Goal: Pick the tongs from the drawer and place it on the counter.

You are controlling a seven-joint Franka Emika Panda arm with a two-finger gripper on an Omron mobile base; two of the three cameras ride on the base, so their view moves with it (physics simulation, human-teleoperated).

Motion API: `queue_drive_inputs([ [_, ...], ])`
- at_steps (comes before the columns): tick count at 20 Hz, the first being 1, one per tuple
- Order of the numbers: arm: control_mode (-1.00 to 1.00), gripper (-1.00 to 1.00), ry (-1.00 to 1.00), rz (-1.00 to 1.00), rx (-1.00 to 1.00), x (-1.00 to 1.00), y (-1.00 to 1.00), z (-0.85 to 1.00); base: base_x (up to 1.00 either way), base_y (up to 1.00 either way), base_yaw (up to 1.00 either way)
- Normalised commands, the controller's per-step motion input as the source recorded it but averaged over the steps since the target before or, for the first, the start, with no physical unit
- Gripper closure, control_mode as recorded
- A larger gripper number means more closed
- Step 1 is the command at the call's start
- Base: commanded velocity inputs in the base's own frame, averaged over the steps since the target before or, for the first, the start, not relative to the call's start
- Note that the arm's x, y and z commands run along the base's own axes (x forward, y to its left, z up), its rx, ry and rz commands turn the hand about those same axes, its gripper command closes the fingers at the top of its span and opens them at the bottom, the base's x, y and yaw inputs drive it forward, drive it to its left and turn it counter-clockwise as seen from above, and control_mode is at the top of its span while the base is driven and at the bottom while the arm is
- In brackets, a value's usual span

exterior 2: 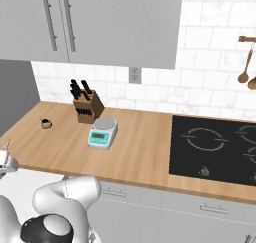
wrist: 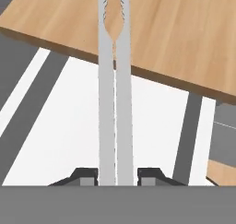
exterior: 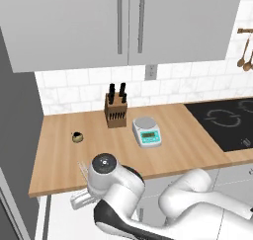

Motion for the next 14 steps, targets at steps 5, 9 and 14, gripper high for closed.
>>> queue_drive_inputs([
  [5,-1.00,1.00,0.00,0.00,0.03,1.00,-0.30,0.46,0.00,0.00,0.00],
  [9,-1.00,1.00,0.01,-0.01,0.03,1.00,-0.30,0.36,0.00,0.00,0.00],
  [14,-1.00,1.00,0.06,-0.01,0.01,0.99,-0.35,0.02,0.00,0.00,0.00],
])
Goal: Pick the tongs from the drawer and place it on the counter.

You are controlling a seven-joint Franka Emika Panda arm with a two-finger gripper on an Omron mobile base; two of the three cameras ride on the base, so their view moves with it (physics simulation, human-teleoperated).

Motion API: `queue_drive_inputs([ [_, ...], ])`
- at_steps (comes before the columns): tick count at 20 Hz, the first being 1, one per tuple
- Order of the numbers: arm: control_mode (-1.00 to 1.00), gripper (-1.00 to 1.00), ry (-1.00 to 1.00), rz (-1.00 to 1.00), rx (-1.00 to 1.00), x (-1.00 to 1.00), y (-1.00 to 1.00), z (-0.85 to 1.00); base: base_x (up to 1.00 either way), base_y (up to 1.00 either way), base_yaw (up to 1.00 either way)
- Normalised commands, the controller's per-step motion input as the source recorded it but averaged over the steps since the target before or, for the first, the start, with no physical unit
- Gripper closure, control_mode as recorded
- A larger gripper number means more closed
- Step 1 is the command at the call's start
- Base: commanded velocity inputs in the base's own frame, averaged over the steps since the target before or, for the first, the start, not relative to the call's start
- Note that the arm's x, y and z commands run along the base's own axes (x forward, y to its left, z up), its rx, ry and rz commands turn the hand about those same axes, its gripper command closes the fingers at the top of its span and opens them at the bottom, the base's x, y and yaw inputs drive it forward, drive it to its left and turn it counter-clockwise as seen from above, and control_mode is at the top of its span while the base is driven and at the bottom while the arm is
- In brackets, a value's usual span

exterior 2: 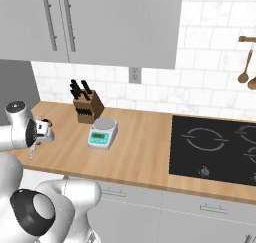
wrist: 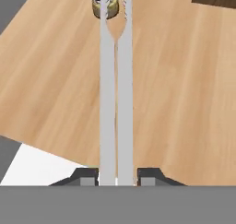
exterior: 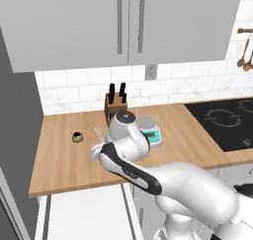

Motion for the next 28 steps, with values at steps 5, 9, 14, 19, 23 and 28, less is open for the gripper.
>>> queue_drive_inputs([
  [5,-1.00,1.00,0.01,0.00,0.00,0.77,-0.52,-0.29,0.00,0.00,0.00],
  [9,-1.00,1.00,0.05,0.00,0.00,0.47,-0.29,-0.07,0.00,0.00,0.00],
  [14,-1.00,1.00,0.00,0.00,0.00,0.06,-0.01,-0.32,0.00,0.00,0.00],
  [19,-1.00,1.00,0.00,0.00,0.00,0.02,0.00,-0.49,0.00,0.00,0.00],
  [23,-1.00,1.00,0.00,0.00,0.00,0.20,0.00,-0.32,0.00,0.00,0.00],
  [28,-1.00,1.00,0.00,0.00,0.00,0.35,0.00,-0.26,0.00,0.00,0.00],
])
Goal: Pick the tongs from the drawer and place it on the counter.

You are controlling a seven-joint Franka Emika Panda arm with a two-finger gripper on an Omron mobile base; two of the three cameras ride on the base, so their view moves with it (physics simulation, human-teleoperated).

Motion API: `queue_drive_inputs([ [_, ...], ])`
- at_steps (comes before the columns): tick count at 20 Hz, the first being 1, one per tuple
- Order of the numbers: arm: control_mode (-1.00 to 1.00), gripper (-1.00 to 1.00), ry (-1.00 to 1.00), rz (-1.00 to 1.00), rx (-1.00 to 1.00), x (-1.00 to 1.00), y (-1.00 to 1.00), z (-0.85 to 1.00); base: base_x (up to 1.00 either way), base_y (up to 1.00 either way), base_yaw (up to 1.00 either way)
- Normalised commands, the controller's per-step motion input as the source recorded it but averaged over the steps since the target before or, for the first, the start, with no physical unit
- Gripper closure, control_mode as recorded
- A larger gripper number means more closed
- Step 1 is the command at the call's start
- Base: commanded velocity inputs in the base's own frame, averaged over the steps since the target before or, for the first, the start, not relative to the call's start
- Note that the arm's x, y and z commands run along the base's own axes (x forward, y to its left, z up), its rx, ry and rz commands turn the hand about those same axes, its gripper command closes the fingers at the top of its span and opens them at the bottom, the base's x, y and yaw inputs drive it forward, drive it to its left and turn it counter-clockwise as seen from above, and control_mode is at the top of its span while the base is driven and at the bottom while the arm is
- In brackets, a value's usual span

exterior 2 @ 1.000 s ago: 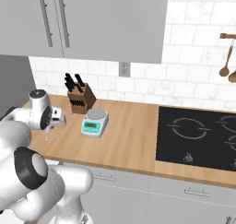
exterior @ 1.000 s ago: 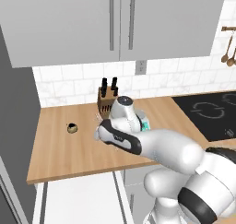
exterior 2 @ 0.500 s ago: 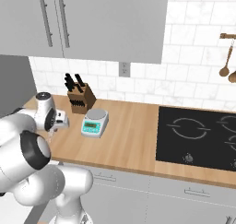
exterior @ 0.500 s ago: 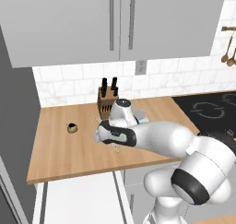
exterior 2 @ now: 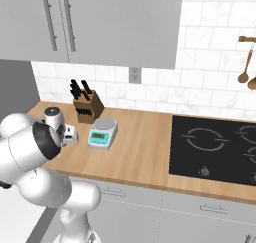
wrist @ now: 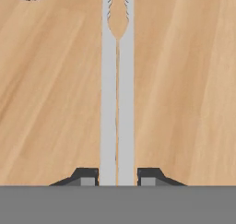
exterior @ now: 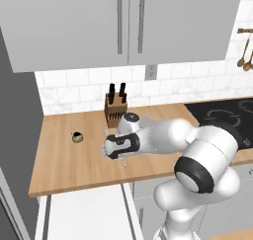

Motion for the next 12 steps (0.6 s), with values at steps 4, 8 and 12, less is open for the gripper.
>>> queue_drive_inputs([
  [4,-1.00,1.00,0.00,0.00,0.00,0.36,0.00,-0.31,0.00,0.00,0.00],
  [8,-1.00,-1.00,0.00,0.00,0.00,0.24,0.00,-0.11,0.00,0.00,0.00],
  [12,-1.00,-1.00,0.00,0.00,0.00,0.12,0.00,0.00,0.00,0.00,0.00],
])
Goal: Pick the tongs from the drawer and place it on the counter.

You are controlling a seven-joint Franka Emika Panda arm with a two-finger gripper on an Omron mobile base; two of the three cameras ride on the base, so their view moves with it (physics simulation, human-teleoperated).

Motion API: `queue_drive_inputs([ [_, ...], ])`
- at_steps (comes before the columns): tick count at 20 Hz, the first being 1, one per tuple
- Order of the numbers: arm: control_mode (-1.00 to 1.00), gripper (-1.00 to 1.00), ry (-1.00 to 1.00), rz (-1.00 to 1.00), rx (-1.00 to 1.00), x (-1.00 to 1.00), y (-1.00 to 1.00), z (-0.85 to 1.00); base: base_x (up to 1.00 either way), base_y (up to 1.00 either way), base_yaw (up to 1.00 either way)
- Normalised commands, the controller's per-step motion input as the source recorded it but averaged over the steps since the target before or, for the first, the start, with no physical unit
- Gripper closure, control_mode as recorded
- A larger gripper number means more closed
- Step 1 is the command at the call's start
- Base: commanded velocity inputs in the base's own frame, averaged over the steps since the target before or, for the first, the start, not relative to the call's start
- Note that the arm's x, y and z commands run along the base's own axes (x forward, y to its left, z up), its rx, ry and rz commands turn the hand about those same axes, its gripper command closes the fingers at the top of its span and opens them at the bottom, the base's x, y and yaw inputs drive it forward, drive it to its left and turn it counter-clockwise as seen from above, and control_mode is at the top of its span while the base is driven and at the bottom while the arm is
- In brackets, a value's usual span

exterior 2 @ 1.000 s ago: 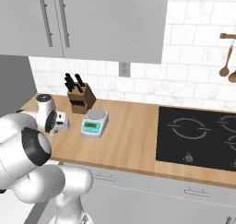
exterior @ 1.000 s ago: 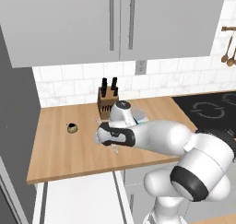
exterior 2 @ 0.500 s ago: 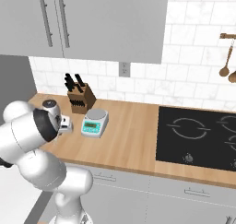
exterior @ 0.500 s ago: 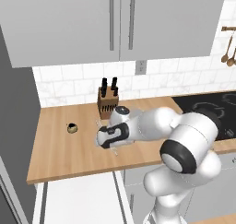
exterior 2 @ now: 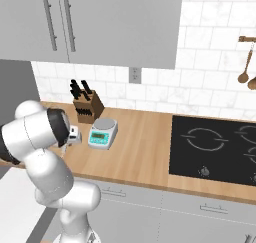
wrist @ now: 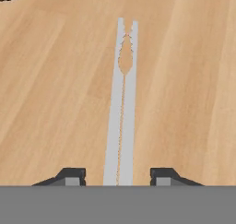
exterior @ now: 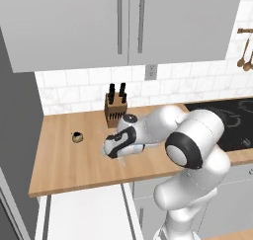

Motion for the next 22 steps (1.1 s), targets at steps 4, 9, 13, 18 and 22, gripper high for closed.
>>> queue_drive_inputs([
  [4,-1.00,-1.00,0.00,0.00,0.00,0.01,0.00,0.06,0.00,0.00,0.00],
  [9,-1.00,-1.00,0.00,-0.01,0.00,-0.48,-0.09,0.84,0.00,0.00,0.00],
  [13,-1.00,-1.00,0.01,0.00,0.00,-0.63,-0.36,1.00,0.00,0.00,0.00],
  [18,-1.00,-1.00,0.02,-0.03,0.02,-0.38,-0.66,1.00,0.00,0.00,0.00],
  [22,-1.00,-1.00,0.00,-0.05,0.05,-0.49,-0.75,1.00,0.00,0.00,0.00],
])
